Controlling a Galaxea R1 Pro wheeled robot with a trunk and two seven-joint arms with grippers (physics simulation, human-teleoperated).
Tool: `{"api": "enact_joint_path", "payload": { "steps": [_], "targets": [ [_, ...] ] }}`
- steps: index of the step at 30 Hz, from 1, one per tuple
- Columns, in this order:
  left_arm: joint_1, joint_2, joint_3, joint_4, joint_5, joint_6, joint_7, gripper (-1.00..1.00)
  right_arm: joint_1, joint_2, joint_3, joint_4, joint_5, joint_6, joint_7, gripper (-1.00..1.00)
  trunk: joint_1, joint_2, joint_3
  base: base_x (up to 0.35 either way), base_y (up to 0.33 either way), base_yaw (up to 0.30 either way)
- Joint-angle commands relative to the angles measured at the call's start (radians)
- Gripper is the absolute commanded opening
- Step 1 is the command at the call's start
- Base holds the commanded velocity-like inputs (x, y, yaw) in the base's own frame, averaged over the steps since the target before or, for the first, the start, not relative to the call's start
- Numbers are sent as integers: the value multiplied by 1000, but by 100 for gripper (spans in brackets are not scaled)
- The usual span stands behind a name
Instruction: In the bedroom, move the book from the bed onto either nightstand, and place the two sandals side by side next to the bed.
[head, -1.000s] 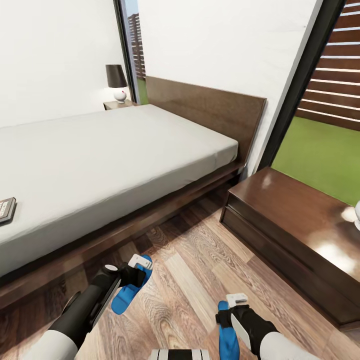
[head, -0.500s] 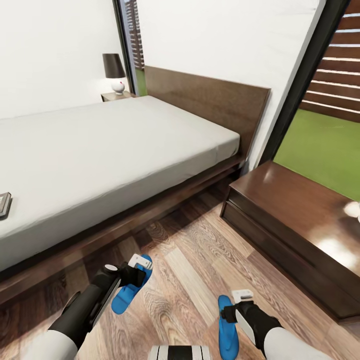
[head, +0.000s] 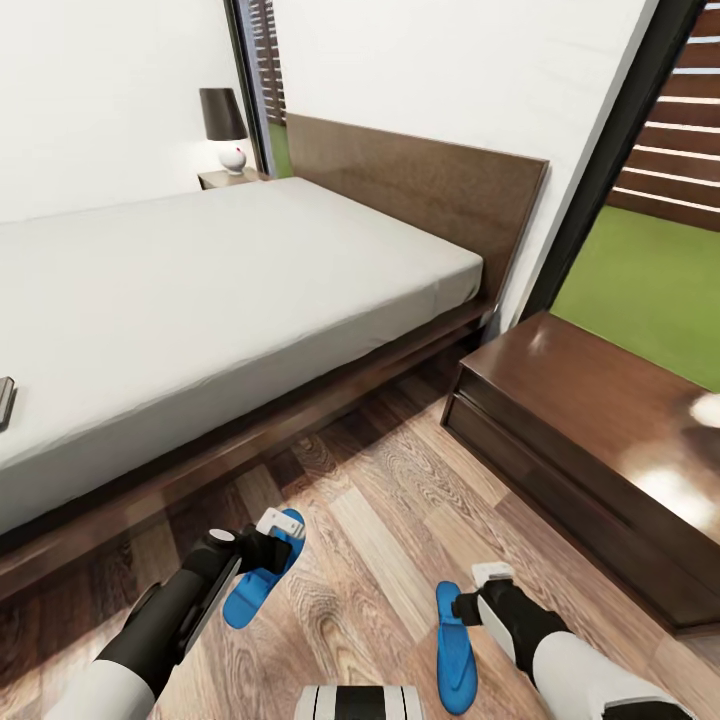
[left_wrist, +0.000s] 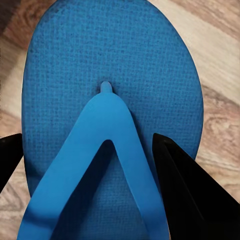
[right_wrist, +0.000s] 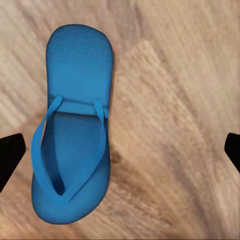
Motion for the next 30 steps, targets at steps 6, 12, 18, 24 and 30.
{"api": "enact_joint_path", "payload": {
  "steps": [6, 12, 18, 24, 30],
  "targets": [
    [0, 1, 0, -1, -12, 2, -8, -100, -5, 14, 11, -3, -3, 27, -5, 100, 0, 0, -1, 0, 0, 0],
    [0, 1, 0, -1, -15, 2, -8, -100, -7, 33, 12, -3, -2, 33, -4, 100, 0, 0, -1, 0, 0, 0],
    [0, 1, -1, -1, -15, 2, -8, -100, -13, 46, 12, -3, -2, 34, -3, 100, 2, -1, -20, 0, 0, 0],
    [0, 1, -2, -1, -16, 2, -8, -100, -16, 53, 13, -1, -1, 35, -2, 100, 4, -2, -36, 0, 0, 0],
    [0, 1, -2, -1, -16, 2, -8, -100, -18, 57, 13, -2, 0, 36, -2, 100, 5, -3, -47, 0, 0, 0]
  ]
}}
